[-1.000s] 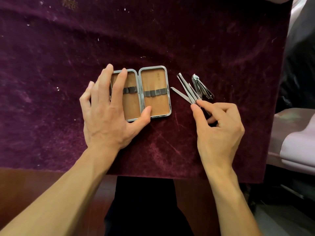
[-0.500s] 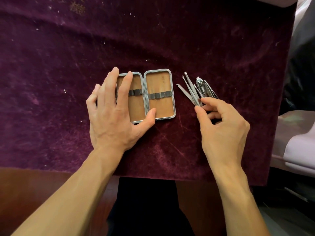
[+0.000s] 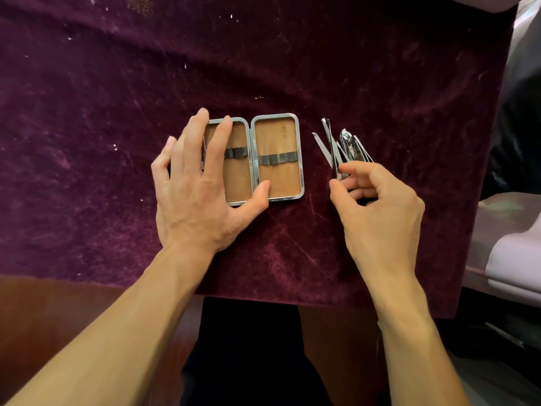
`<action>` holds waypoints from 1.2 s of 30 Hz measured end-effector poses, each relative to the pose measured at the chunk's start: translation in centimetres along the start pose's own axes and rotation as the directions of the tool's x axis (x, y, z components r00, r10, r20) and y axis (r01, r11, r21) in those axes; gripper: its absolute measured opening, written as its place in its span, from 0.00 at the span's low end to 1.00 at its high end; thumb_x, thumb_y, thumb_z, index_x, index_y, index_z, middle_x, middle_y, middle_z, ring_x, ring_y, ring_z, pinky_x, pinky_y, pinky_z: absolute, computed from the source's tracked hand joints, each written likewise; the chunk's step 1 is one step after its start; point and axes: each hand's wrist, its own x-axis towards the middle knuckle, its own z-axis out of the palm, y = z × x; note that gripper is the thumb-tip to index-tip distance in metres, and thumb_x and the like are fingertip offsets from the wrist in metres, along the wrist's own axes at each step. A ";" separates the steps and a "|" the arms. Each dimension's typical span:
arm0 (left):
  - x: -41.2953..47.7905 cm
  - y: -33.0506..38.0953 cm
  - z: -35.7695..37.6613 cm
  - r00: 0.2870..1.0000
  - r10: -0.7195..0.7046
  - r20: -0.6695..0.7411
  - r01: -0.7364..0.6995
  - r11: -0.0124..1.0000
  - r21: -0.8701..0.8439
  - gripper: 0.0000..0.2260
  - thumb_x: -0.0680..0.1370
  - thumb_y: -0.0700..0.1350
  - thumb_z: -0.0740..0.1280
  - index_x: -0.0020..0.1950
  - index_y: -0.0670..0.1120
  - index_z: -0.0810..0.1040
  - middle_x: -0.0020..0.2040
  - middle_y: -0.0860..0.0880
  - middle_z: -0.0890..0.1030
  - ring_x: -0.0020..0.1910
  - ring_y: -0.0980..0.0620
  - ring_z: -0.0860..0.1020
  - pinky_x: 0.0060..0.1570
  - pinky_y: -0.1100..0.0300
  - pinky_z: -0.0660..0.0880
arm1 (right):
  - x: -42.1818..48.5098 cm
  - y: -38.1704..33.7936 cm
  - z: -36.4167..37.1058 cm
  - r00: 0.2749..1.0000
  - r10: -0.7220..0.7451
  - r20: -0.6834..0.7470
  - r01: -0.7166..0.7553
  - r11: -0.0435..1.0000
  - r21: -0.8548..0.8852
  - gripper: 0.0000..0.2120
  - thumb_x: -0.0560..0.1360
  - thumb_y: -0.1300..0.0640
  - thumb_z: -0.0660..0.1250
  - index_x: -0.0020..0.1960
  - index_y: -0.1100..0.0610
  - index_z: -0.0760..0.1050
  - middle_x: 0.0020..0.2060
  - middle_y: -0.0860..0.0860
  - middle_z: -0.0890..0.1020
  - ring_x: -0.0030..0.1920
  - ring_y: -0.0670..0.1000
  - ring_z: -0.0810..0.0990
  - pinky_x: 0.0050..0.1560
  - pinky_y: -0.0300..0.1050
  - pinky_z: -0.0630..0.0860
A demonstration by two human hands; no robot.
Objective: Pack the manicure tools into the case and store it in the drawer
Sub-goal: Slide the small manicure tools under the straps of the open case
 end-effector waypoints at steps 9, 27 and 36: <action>0.1 0.0 0.0 1.000 0.004 -0.001 -0.004 1.000 0.016 0.41 0.74 0.71 0.62 0.81 0.50 0.62 0.81 0.45 0.62 0.77 0.45 0.66 0.77 0.44 0.60 | -1.0 -0.8 0.4 0.997 0.065 0.040 -0.071 0.982 0.176 0.10 0.77 0.60 0.76 0.51 0.46 0.86 0.38 0.46 0.87 0.40 0.39 0.84 0.43 0.29 0.78; 0.1 0.1 -0.1 1.000 0.008 -0.003 -0.008 1.000 0.026 0.40 0.74 0.70 0.62 0.81 0.49 0.63 0.81 0.44 0.63 0.77 0.44 0.67 0.76 0.44 0.61 | -5.1 -1.1 -1.0 0.789 0.402 0.465 -0.611 0.588 0.530 0.14 0.63 0.49 0.81 0.49 0.46 0.89 0.38 0.50 0.87 0.39 0.43 0.84 0.40 0.34 0.80; 0.1 0.2 -0.1 1.000 0.008 0.004 -0.008 1.000 0.027 0.40 0.74 0.70 0.63 0.81 0.49 0.63 0.81 0.44 0.63 0.78 0.45 0.66 0.77 0.44 0.60 | -5.4 -1.1 -0.8 0.773 0.442 0.456 -0.634 0.506 0.585 0.11 0.63 0.50 0.81 0.45 0.48 0.88 0.37 0.50 0.86 0.37 0.44 0.83 0.40 0.32 0.80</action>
